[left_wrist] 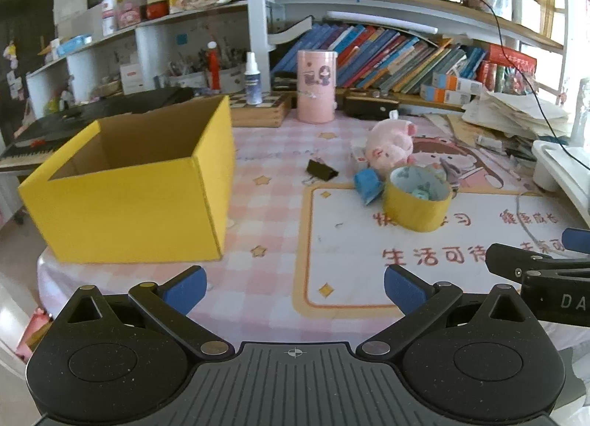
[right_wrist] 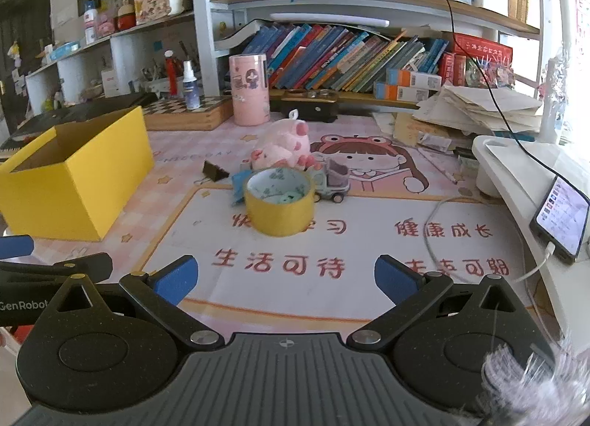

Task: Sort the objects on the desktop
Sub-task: 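Move the left tool toward the yellow tape roll while the right tool approaches the toy car, then close the left tool around the yellow tape roll's rim, then grasp the grey toy car with the right tool while the left tool lifts the tape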

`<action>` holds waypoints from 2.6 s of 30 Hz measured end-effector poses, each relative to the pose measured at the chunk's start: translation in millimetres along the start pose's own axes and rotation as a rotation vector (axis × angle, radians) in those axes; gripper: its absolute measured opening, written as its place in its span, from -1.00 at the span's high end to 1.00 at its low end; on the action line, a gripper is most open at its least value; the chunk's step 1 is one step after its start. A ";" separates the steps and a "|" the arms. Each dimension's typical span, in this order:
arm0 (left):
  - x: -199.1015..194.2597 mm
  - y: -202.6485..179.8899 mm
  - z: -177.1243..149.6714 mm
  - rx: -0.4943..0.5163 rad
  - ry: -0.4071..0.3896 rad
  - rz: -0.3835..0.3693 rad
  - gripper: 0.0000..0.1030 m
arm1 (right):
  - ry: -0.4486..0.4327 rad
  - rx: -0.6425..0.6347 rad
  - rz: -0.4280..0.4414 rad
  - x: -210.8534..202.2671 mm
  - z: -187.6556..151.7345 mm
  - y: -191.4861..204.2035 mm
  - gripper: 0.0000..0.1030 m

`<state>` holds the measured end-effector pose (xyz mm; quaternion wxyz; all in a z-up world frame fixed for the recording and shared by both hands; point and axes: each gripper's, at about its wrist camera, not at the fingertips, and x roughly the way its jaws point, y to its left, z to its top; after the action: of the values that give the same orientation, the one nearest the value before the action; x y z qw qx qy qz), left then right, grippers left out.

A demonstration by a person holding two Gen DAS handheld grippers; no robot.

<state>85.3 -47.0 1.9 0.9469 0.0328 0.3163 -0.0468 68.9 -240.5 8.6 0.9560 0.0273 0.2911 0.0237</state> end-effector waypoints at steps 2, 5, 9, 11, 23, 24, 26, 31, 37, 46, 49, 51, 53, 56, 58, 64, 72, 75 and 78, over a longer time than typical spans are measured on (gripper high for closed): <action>5.1 -4.1 4.3 0.002 0.001 -0.006 -1.00 | 0.003 0.006 -0.003 4.7 4.1 -5.0 -0.98; 12.9 -9.7 9.5 0.005 0.011 -0.002 -1.00 | 0.005 0.013 -0.006 11.4 9.4 -11.7 -0.97; 23.2 -15.9 16.7 -0.005 0.024 0.009 -1.00 | 0.015 0.017 -0.005 20.8 16.4 -21.4 -0.97; 27.1 -19.0 19.8 -0.010 0.029 0.012 -1.00 | 0.026 0.020 0.002 25.9 20.0 -26.8 -0.97; 44.1 -43.7 40.6 -0.046 0.036 0.040 -1.00 | 0.039 -0.009 0.045 49.0 42.4 -55.7 -0.84; 46.1 -45.8 42.0 -0.053 0.040 0.046 -1.00 | 0.044 -0.010 0.048 51.2 43.6 -58.6 -0.79; 51.2 -50.0 44.7 -0.065 0.054 0.068 -1.00 | 0.055 -0.012 0.058 56.5 45.9 -65.5 -0.69; 62.5 -61.4 50.5 -0.095 0.069 0.090 -0.98 | 0.058 -0.011 0.066 67.2 53.1 -83.9 -0.52; 78.1 -86.6 60.2 -0.073 0.076 0.060 -0.99 | 0.043 -0.016 0.073 78.6 63.6 -107.2 -0.52; 113.4 -122.5 73.0 -0.008 0.140 0.013 -1.00 | 0.045 -0.004 0.073 97.0 72.4 -135.9 -0.52; 126.7 -132.9 76.8 0.010 0.162 -0.014 -1.00 | 0.046 0.015 0.060 101.8 74.9 -148.1 -0.52; 136.6 -137.4 79.0 0.013 0.179 -0.033 -1.00 | 0.050 0.025 0.053 104.9 75.8 -154.6 -0.52; 146.3 -139.7 81.0 0.007 0.197 -0.033 -1.00 | 0.050 0.034 0.048 107.1 76.5 -160.3 -0.52; 158.5 -143.1 84.0 -0.002 0.218 -0.017 -0.99 | 0.051 0.046 0.052 110.8 78.6 -167.6 -0.52; 164.0 -144.8 84.5 0.007 0.237 -0.009 -0.98 | 0.057 0.047 0.061 114.5 80.0 -169.5 -0.52; 179.7 -143.8 80.2 -0.004 0.304 0.000 -0.70 | 0.072 0.037 0.084 124.3 83.8 -168.7 -0.52; 153.7 -128.6 86.8 -0.064 0.200 -0.024 -0.61 | 0.087 0.013 0.123 132.5 85.8 -159.2 -0.53; 138.7 -121.3 90.0 -0.068 0.145 -0.006 -0.61 | 0.105 0.013 0.143 138.7 86.1 -153.3 -0.53; 127.6 -112.9 87.6 -0.078 0.124 0.019 -0.61 | 0.129 0.012 0.172 146.9 85.7 -144.1 -0.53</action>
<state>226.7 -175.8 -8.7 0.9265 0.0018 0.3755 -0.0232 242.7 -378.5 -11.5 0.9295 0.0564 0.3489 0.1057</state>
